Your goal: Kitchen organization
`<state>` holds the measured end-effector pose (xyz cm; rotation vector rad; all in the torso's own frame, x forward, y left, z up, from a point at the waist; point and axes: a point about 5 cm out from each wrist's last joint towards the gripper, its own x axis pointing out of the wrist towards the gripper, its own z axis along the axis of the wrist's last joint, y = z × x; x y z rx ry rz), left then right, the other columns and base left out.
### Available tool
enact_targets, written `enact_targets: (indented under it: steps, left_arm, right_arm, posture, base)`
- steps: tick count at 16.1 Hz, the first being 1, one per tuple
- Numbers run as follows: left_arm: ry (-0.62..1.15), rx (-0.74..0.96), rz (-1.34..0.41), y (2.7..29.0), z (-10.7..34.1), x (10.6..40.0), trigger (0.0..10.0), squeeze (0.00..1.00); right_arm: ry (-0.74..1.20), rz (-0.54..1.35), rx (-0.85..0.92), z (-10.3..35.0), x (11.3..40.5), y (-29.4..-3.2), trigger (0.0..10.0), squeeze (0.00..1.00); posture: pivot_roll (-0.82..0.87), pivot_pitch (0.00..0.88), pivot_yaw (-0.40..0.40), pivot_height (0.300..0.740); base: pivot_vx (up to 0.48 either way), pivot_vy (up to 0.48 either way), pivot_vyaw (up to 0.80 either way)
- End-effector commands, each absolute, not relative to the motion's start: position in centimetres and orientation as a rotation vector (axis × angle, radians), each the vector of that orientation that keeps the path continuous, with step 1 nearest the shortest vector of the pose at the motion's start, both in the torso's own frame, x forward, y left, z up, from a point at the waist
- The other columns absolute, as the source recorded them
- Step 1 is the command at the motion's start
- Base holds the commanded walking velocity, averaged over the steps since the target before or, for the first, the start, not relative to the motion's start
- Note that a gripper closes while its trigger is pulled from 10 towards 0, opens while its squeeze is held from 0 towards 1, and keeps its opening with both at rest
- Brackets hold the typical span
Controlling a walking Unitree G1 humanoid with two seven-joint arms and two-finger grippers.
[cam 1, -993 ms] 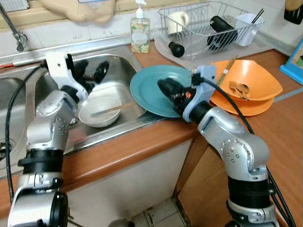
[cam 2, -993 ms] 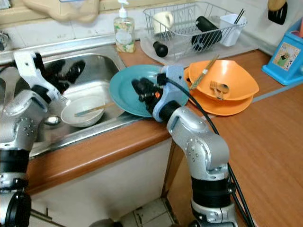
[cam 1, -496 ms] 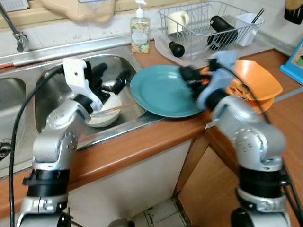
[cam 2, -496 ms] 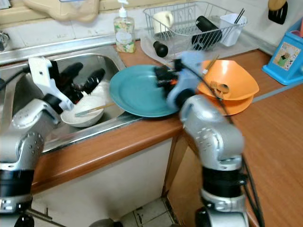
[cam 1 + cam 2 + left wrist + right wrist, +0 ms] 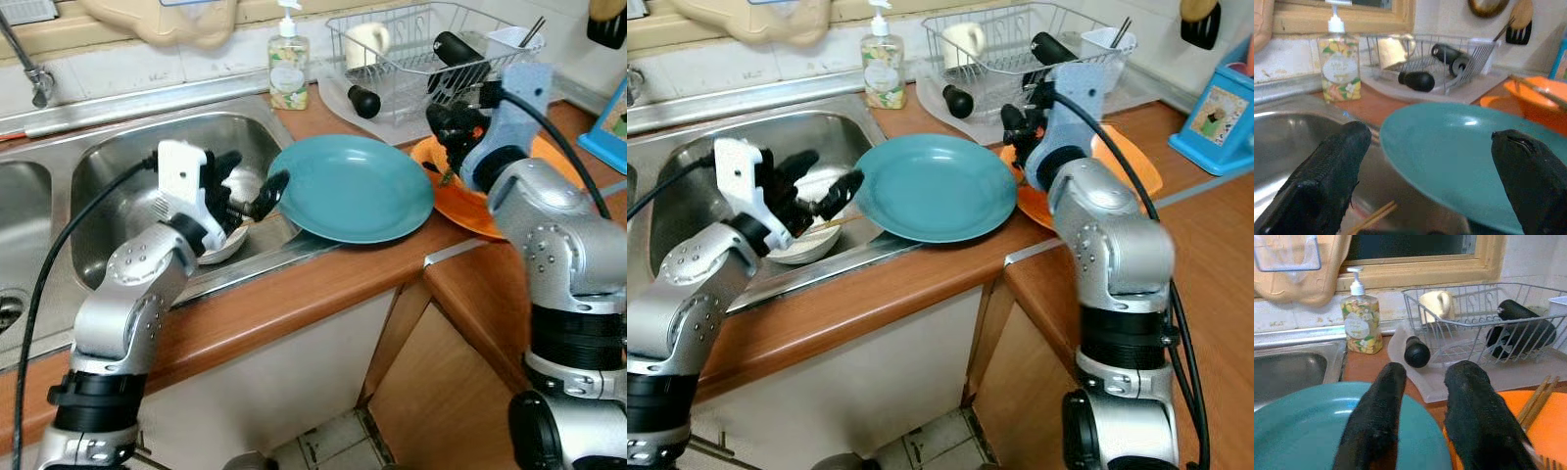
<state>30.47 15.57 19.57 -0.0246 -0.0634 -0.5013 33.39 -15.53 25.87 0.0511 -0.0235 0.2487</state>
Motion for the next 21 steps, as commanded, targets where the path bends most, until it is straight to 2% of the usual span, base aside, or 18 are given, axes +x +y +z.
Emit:
enact_targets:
  steps: [1, 3, 4, 7, 8, 9, 11, 15, 18, 19, 20, 21]
  left_arm:
    - [-0.015, 0.029, -0.465, 15.8, 19.0, 30.5, 10.0, 0.78]
    - [0.022, -0.02, -0.404, 16.2, 18.6, 31.2, 10.0, 0.77]
    - [0.044, -0.114, -0.388, 16.3, 18.3, 31.8, 10.0, 1.0]
    - [0.069, -0.204, -0.348, 16.7, 18.1, 33.3, 10.0, 1.0]
    - [0.102, -0.249, -0.347, 16.8, 17.7, 33.8, 10.0, 0.62]
    - [0.129, -0.297, -0.341, 17.1, 17.4, 34.2, 10.0, 0.0]
    - [0.166, -0.38, -0.356, 17.5, 17.0, 34.8, 10.0, 0.0]
    - [0.229, -0.592, -0.417, 16.8, 16.8, 35.7, 10.0, 0.0]
    - [0.292, -0.627, -0.448, 16.1, 16.0, 36.2, 10.0, 0.0]
    - [0.314, -0.635, -0.449, 15.9, 15.6, 36.3, 10.0, 0.0]
    - [0.317, -0.628, -0.448, 15.8, 15.4, 36.4, 10.0, 0.0]
    - [0.316, -0.616, -0.444, 15.8, 15.2, 36.5, 10.0, 0.0]
  right_arm:
    - [-0.038, 0.319, 0.044, 26.3, 33.0, -14.7, 10.0, 1.0]
    - [-0.043, 0.398, 0.014, 26.0, 32.2, -13.7, 10.0, 1.0]
    - [-0.031, 0.478, -0.005, 25.6, 31.3, -12.9, 10.0, 1.0]
    - [0.022, 0.629, -0.02, 24.1, 29.2, -11.9, 10.0, 1.0]
    - [0.046, 0.632, -0.026, 23.4, 28.7, -12.0, 10.0, 1.0]
    - [0.068, 0.626, -0.035, 22.7, 28.2, -12.1, 10.0, 1.0]
    - [0.103, 0.607, -0.044, 21.7, 27.6, -12.2, 10.0, 1.0]
    - [0.134, 0.599, -0.031, 20.6, 27.1, -12.0, 10.0, 1.0]
    - [0.16, 0.608, -0.034, 20.2, 26.9, -12.0, 10.0, 1.0]
    - [0.165, 0.616, -0.037, 20.1, 26.8, -12.0, 10.0, 0.26]
    - [0.17, 0.626, -0.038, 20.1, 26.7, -12.0, 10.0, 0.0]
    - [0.177, 0.641, -0.039, 20.0, 26.6, -12.0, 10.0, 0.0]
  posture:
    - [-0.09, 0.0, 0.025, 0.74]
    - [-0.09, 0.0, 0.025, 0.74]
    - [-0.09, 0.0, 0.016, 0.74]
    - [-0.1, 0.0, 0.025, 0.74]
    - [-0.11, 0.0, 0.031, 0.74]
    - [-0.11, 0.0, 0.036, 0.74]
    - [-0.12, 0.0, 0.045, 0.74]
    - [-0.11, 0.0, 0.048, 0.74]
    - [-0.11, 0.0, 0.044, 0.74]
    - [-0.11, 0.0, 0.045, 0.74]
    - [-0.11, 0.0, 0.044, 0.74]
    - [-0.11, 0.0, 0.044, 0.74]
  base:
    - [0.0, 0.0, 0.0]
    - [0.0, 0.0, 0.0]
    - [0.0, 0.0, 0.0]
    - [0.0, 0.0, 0.0]
    - [0.0, 0.0, 0.0]
    - [0.0, 0.0, 0.0]
    - [0.0, 0.0, 0.0]
    - [0.0, 0.0, 0.0]
    - [0.0, 0.0, 0.0]
    - [0.0, 0.0, 0.0]
    - [0.0, 0.0, 0.0]
    - [0.0, 0.0, 0.0]
